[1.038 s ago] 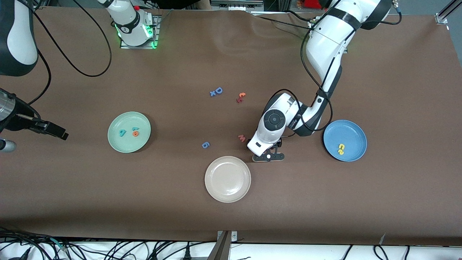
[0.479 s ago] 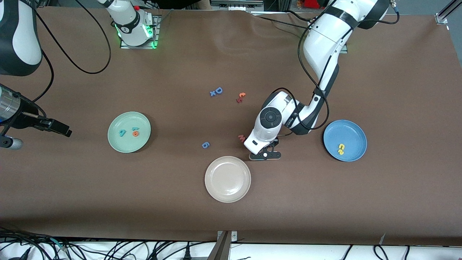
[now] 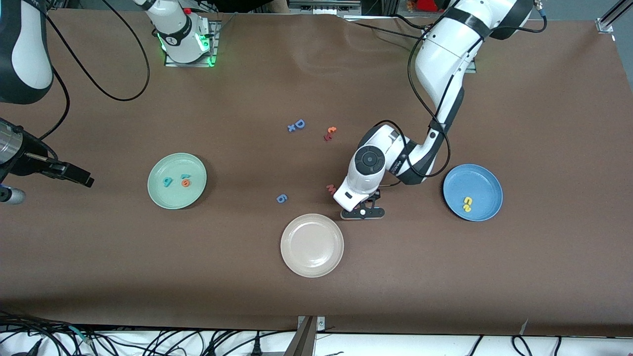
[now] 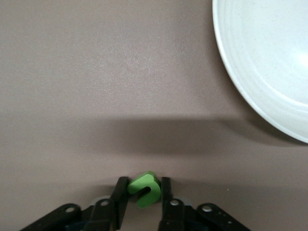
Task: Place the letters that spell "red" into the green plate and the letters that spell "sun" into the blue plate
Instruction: 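Lower the left gripper and grasp the green n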
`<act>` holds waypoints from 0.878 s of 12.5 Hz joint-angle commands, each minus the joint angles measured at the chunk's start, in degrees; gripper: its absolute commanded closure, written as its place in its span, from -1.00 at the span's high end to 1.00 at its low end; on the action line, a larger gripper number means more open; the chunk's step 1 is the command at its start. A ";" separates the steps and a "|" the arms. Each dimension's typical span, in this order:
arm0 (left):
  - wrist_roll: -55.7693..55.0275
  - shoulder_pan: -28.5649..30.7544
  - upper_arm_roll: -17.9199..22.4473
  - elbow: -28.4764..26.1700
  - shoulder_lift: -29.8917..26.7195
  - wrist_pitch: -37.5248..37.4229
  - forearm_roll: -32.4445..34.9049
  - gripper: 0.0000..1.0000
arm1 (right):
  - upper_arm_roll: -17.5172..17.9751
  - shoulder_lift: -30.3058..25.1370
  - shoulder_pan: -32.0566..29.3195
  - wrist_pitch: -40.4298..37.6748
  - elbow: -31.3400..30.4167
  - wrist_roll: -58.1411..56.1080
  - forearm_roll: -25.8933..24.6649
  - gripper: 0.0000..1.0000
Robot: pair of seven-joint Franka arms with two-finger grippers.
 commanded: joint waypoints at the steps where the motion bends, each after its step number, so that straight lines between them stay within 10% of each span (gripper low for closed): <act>1: -1.49 -0.71 0.71 1.02 1.03 -0.04 2.75 -0.54 | -0.51 -1.17 0.36 0.19 -1.74 -1.12 0.18 0.99; 11: 6.22 2.71 0.71 0.94 -3.00 -6.00 5.13 -0.56 | -0.42 -1.17 0.36 0.19 -1.74 -1.03 0.18 0.99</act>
